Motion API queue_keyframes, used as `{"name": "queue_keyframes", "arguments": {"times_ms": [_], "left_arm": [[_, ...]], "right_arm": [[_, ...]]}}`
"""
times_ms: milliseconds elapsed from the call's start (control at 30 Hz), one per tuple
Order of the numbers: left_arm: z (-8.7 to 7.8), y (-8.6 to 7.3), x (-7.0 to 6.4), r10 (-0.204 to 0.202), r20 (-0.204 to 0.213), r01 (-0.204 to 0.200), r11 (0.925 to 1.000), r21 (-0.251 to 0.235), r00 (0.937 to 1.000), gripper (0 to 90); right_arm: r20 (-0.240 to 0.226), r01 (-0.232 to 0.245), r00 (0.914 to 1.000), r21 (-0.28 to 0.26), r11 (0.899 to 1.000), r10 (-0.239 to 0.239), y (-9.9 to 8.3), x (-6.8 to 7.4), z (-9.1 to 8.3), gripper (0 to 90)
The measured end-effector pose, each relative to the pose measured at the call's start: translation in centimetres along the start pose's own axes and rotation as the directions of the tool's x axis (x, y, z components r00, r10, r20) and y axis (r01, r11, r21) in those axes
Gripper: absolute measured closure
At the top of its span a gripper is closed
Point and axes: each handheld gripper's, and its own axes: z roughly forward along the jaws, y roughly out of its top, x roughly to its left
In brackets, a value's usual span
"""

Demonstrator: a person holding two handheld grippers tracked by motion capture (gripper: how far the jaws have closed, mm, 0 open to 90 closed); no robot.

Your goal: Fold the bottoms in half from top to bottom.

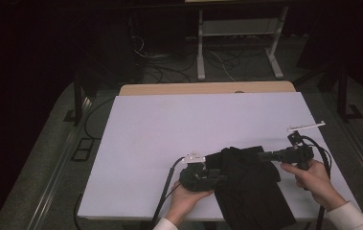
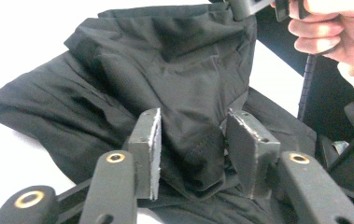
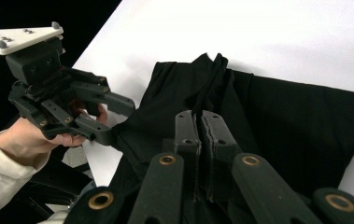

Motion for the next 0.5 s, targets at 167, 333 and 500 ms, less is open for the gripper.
{"name": "queue_keyframes", "arguments": {"times_ms": [167, 333, 500], "left_arm": [[0.1, 0.2, 0.2, -0.004, -0.005, 0.004, 1.0, -0.006, 1.0, 49.4], [0.0, 0.5, 0.4, -0.002, -0.014, 0.002, 0.9999, -0.012, 0.9999, 46.7], [-0.2, 0.9, 0.7, 0.0, -0.025, -0.001, 0.9997, -0.023, 0.9997, 45.3]], "right_arm": [[0.004, 0.008, 1.0, -0.008, 1.0, -0.008, -0.6, 0.1, -0.6, 84.3], [-0.003, 0.008, 1.0, -0.015, 1.0, -0.008, -1.3, 0.2, -1.0, 84.3], [-0.018, 0.007, 0.9998, -0.017, 1.0, -0.008, -2.2, 0.3, -1.3, 84.3]]}}
